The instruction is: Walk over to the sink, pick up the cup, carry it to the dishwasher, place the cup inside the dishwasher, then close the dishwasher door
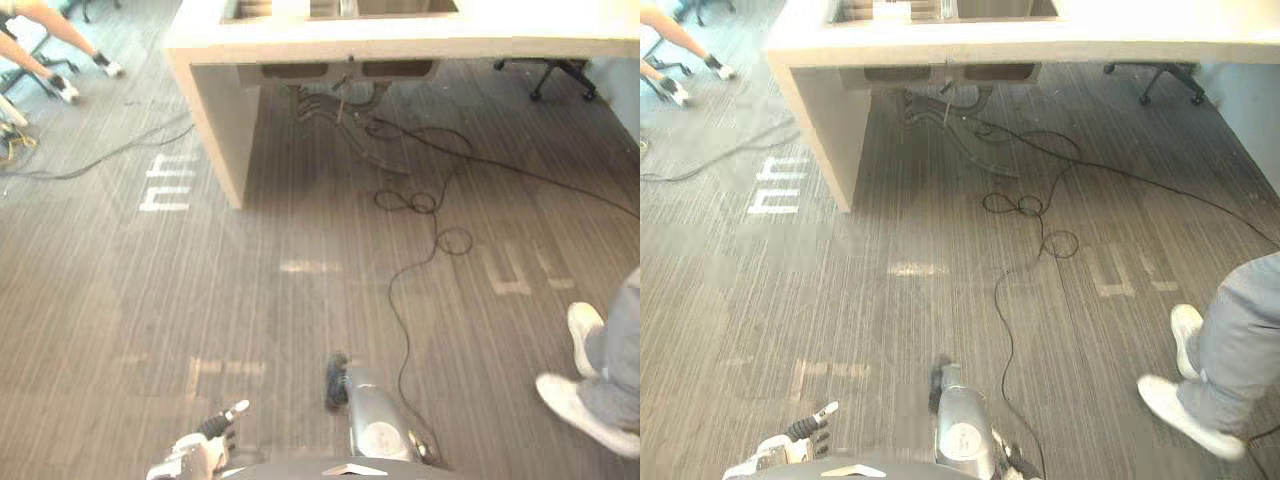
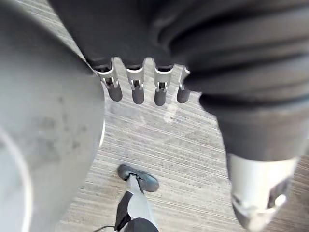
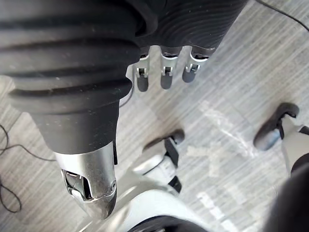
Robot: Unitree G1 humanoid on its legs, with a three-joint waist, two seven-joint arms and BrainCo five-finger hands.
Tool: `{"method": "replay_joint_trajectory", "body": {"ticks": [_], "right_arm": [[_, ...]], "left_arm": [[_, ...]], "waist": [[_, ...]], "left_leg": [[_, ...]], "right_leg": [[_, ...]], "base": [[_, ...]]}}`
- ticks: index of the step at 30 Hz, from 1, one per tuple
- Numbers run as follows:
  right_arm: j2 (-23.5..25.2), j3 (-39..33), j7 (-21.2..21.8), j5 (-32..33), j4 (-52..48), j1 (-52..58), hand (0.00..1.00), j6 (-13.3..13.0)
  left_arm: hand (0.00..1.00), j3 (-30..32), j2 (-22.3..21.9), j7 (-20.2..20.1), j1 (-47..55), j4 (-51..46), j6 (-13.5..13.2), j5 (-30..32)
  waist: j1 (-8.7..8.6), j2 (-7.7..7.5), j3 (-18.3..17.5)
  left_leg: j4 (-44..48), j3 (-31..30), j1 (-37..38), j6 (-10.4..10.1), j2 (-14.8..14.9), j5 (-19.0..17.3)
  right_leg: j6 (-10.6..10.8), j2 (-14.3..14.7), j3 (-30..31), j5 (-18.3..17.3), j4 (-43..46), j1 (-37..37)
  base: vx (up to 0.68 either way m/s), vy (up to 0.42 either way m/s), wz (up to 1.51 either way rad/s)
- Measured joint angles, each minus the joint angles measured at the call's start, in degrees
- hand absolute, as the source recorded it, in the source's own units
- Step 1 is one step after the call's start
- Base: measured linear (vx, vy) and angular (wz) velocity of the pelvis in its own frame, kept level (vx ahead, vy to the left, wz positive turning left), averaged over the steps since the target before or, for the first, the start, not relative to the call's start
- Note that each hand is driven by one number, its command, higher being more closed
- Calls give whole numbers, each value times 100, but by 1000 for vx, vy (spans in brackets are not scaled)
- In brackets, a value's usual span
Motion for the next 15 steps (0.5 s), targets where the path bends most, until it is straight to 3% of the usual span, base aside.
{"method": "replay_joint_trajectory", "body": {"ticks": [1, 2, 3, 4, 5, 6, 8, 10, 11, 13, 14, 15], "right_arm": [[-3, -39, 4, -8, 14, 9, 0, -7], [-26, -106, 33, -58, 30, 17, 0, -64], [-24, -126, 65, -109, 39, 32, 0, -87], [-67, -131, 117, -213, 52, 60, 0, -138], [-83, -137, 123, -228, 96, 75, 0, -197], [-146, -185, 105, -214, 169, 47, 0, -208], [-262, -173, 99, -167, 276, -14, 0, -199], [-375, -373, 231, 181, 182, -321, 0, -244], [-386, -394, 246, 248, 175, -421, 0, -265], [-435, -397, 240, 289, 148, -619, 0, -298], [-457, -401, 235, 307, 129, -741, 0, -309], [-472, -421, 232, 328, 56, -765, 0, -311]], "left_arm": [[0, 76, -17, -12, -2, -43, -64, 69], [0, 188, -28, -80, -34, -121, -141, 107], [0, 189, -33, -112, -48, -124, -174, 110], [0, 200, -73, -173, -63, -171, -244, 112], [0, 192, -117, -179, -96, -292, -278, 112], [0, 159, -169, -183, -157, -358, -272, 112], [0, 6, -295, -218, -266, -574, -212, 110], [0, -367, -385, -293, -304, -1017, -182, 114], [0, -420, -398, -287, -302, -1123, -219, 118], [0, -579, -399, -215, -293, -1371, -471, 142], [0, -621, -394, -82, -269, -1493, -810, 151], [0, -623, -360, 12, -271, -1686, -971, 161]], "waist": [[7, 4, -17], [-37, 51, -55], [-75, 81, -74], [-134, 124, -81], [-137, 167, -103], [-130, 157, -106], [-37, 129, -119], [29, 16, -46], [32, -7, -32], [89, -7, -17], [181, -14, 10], [238, 9, 84]], "left_leg": [[586, 33, -276, -36, 73, 143], [1745, -28, -828, -504, 267, 635], [2302, -69, -1087, -721, 356, 868], [3418, -24, -1547, -787, 561, 1072], [4181, 190, -1897, -539, 698, 1015], [4355, 353, -2110, -368, 715, 928], [3665, 767, -2482, -188, 582, 811], [951, 1155, -2675, -138, 125, 959], [370, 1134, -2740, -174, 38, 1103], [-820, 1095, -2854, -319, -9, 1519], [-1247, 980, -2950, -366, 40, 1698], [-1283, 873, -2976, -356, 74, 1785]], "right_leg": [[-25, -2, -4, -110, 73, 30], [-7, 19, -84, -229, 17, 211], [2, 41, -154, -310, -41, 343], [18, 102, -266, -453, -175, 657], [35, 169, -380, -569, -354, 1041], [74, 203, -466, -601, -550, 1336], [133, 203, -599, -572, -926, 1708], [137, 84, -637, -453, -1335, 1962], [159, 69, -625, -439, -1408, 1985], [242, 110, -555, -388, -1578, 2056], [286, 147, -444, -406, -1673, 2164], [409, 149, -355, -477, -1680, 2350]], "base": [[529, -311, 7], [343, -215, 15], [431, -224, 36], [433, -166, 47], [501, -183, 54], [379, -154, 53], [325, -148, 29], [348, -118, 5], [312, -77, 1], [276, -41, -19], [316, 28, -40], [317, 60, -41]]}}
